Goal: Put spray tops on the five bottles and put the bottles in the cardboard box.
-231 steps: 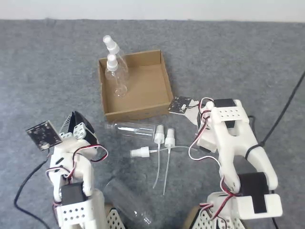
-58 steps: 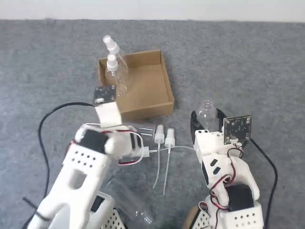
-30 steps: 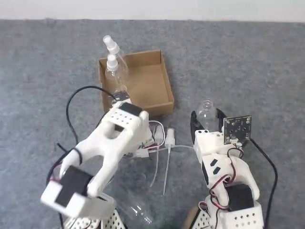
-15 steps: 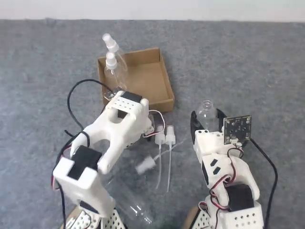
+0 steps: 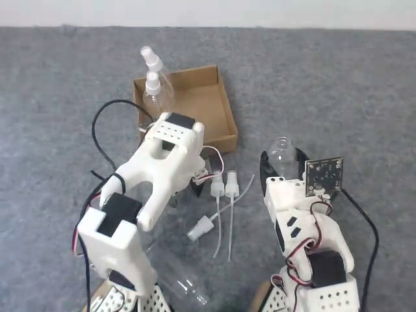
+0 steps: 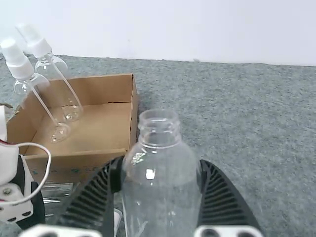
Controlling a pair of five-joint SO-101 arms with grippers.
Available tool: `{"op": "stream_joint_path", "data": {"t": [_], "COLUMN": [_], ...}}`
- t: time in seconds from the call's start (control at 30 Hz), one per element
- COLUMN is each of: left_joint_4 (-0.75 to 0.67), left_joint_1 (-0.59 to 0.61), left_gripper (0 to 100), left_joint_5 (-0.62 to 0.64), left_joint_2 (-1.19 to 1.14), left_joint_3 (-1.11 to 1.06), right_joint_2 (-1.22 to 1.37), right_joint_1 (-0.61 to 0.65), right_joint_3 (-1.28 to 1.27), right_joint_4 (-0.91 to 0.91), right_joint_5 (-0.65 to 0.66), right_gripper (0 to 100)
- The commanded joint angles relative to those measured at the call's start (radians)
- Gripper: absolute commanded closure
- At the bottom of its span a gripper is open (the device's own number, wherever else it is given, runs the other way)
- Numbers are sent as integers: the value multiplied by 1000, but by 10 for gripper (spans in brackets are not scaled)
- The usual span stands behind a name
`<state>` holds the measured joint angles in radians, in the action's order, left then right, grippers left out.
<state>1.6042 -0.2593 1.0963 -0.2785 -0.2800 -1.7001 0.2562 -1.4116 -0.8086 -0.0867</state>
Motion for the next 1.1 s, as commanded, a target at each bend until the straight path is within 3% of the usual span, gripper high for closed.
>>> {"op": "stream_joint_path", "data": {"t": [0.0,0.33,0.47,0.9,1.07], "left_joint_4": [115,140,94,-98,-186], "left_joint_1": [-5,-28,-84,-81,-84], "left_gripper": [793,793,791,793,794], "left_joint_5": [-38,-48,-123,-445,-479], "left_joint_2": [14,14,6,2,0], "left_joint_3": [125,219,219,211,180], "right_joint_2": [-21,-22,-22,-22,-22], "right_joint_1": [-10,-111,-137,-157,-157], "right_joint_3": [9,14,11,12,12], "right_joint_4": [25,53,68,70,70], "right_joint_5": [0,-8,-8,-8,-8], "right_gripper": [929,930,931,931,930]}}
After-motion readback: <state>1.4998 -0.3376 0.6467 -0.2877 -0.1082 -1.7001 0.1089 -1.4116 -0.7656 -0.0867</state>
